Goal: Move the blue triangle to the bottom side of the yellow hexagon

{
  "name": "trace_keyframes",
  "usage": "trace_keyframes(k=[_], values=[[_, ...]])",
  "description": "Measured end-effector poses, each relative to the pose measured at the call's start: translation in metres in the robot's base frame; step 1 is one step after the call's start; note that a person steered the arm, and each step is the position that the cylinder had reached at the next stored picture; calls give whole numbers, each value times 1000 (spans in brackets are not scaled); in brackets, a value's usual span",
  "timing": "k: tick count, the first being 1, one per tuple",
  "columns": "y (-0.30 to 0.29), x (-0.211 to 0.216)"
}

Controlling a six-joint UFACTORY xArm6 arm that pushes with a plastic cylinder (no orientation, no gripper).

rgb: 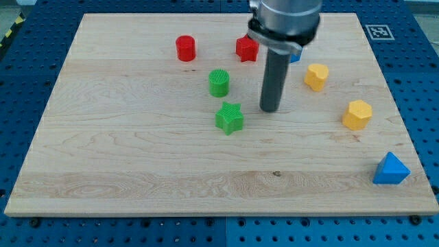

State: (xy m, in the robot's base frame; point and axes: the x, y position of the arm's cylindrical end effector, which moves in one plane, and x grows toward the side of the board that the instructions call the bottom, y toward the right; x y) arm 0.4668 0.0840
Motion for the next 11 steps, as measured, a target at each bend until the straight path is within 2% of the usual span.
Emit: trace_keyframes(k=[2,3,4,6,9,11], values=[[20,104],[52,151],[77,151],[208,151],[158,147],[174,141]])
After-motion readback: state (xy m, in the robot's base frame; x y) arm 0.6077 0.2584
